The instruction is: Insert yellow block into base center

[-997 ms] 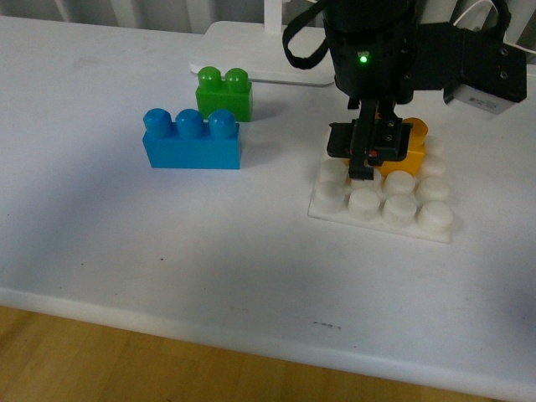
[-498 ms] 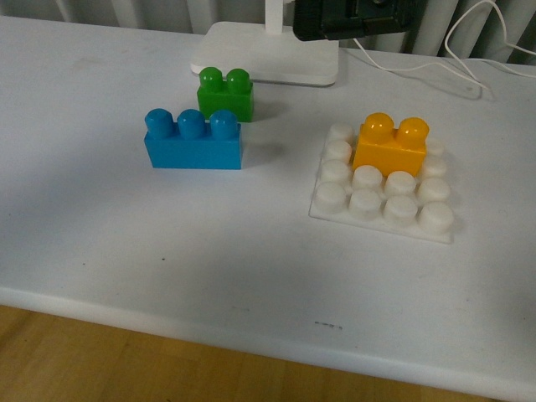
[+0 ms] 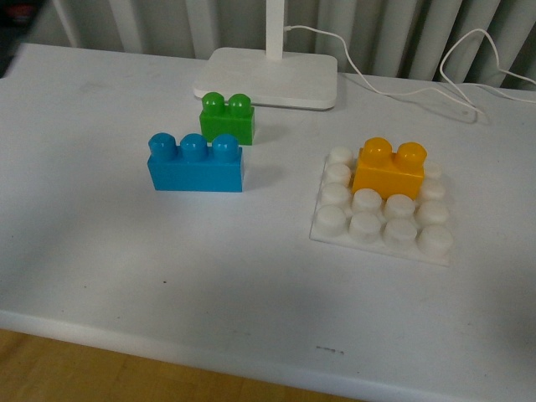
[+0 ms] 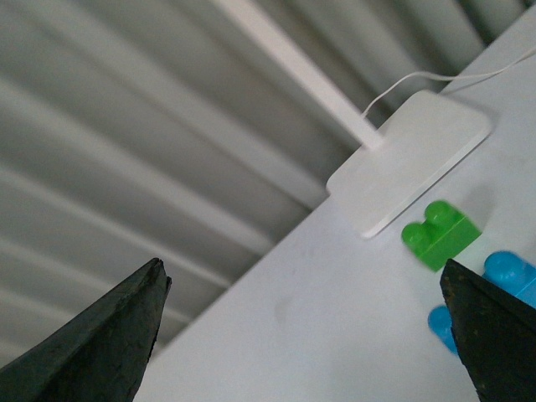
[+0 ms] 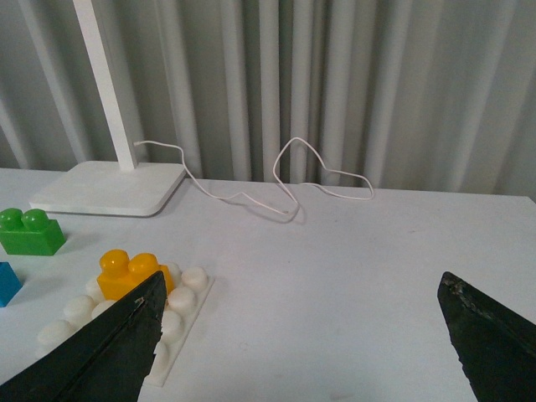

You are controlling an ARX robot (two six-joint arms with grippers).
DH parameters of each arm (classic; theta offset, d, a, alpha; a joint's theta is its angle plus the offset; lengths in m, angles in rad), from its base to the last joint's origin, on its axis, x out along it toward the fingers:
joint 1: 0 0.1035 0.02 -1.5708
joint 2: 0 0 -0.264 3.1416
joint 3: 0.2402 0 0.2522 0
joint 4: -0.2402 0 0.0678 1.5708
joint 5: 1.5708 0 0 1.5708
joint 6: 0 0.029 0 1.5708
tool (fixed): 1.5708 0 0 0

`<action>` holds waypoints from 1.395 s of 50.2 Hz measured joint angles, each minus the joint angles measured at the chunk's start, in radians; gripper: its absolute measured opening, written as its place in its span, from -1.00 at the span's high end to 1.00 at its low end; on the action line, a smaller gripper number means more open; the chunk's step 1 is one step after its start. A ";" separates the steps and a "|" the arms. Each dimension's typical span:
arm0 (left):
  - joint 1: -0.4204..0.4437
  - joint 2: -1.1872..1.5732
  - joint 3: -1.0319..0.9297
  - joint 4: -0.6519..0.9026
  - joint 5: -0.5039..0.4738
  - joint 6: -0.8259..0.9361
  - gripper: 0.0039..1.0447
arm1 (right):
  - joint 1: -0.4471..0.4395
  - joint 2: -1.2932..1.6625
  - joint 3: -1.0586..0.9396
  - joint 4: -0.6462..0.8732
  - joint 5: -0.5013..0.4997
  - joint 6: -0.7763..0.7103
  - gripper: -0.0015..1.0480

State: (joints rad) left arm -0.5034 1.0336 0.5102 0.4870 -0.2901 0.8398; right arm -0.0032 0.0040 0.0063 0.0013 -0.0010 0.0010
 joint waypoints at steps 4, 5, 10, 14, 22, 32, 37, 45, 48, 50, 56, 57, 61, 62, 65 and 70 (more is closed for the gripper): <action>0.036 -0.100 -0.072 -0.027 -0.027 -0.124 -0.88 | 0.000 0.000 0.000 0.000 0.000 0.000 -0.82; 0.051 -0.143 -0.101 -0.045 -0.036 -0.189 -0.88 | 0.000 0.000 0.000 0.000 0.000 0.000 -0.82; 0.072 -0.227 -0.151 -0.056 -0.051 -0.398 -0.88 | 0.000 0.000 0.000 0.000 0.000 0.000 -0.82; 0.072 -0.228 -0.155 -0.050 -0.068 -0.484 -0.84 | 0.000 0.000 0.000 0.000 0.000 0.000 -0.82; 0.153 -0.315 -0.252 -0.034 -0.045 -0.750 -0.26 | 0.000 0.000 0.000 0.000 0.000 0.000 -0.82; 0.259 -0.431 -0.343 -0.054 0.055 -0.820 0.44 | 0.000 0.000 0.000 0.000 0.000 0.000 -0.82; 0.295 -0.475 -0.372 -0.071 0.094 -0.824 0.75 | 0.000 0.000 0.000 0.000 0.000 0.000 -0.82; 0.367 -0.573 -0.423 -0.117 0.158 -0.835 0.93 | 0.000 0.000 0.000 0.000 0.000 0.000 -0.82; 0.385 -0.601 -0.434 -0.133 0.176 -0.836 0.93 | 0.000 0.000 0.000 0.000 0.000 0.000 -0.82; 0.441 -0.629 -0.443 -0.153 0.262 -0.837 0.93 | 0.000 0.000 0.000 0.000 0.000 0.000 -0.82; 0.500 -0.683 -0.461 -0.187 0.285 -0.840 0.93 | 0.000 0.000 0.000 0.000 0.000 0.000 -0.82; 0.500 -0.690 -0.463 -0.192 0.287 -0.840 0.93 | 0.000 0.000 0.000 0.000 0.000 0.000 -0.82; 0.500 -0.713 -0.470 -0.208 0.290 -0.841 0.93 | 0.000 0.000 0.000 0.000 0.000 0.000 -0.82; 0.500 -0.719 -0.472 -0.213 0.290 -0.841 0.93 | 0.000 0.000 0.000 0.000 0.000 0.000 -0.82; 0.501 -0.739 -0.486 -0.211 0.290 -0.841 0.93 | 0.000 0.000 0.000 0.000 0.000 0.000 -0.82; 0.501 -0.763 -0.499 -0.216 0.287 -0.841 0.93 | 0.000 0.000 0.000 0.000 0.000 0.000 -0.82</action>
State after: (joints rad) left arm -0.0025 0.2707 0.0116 0.2714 -0.0029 -0.0013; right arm -0.0029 0.0040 0.0063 0.0013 -0.0010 0.0010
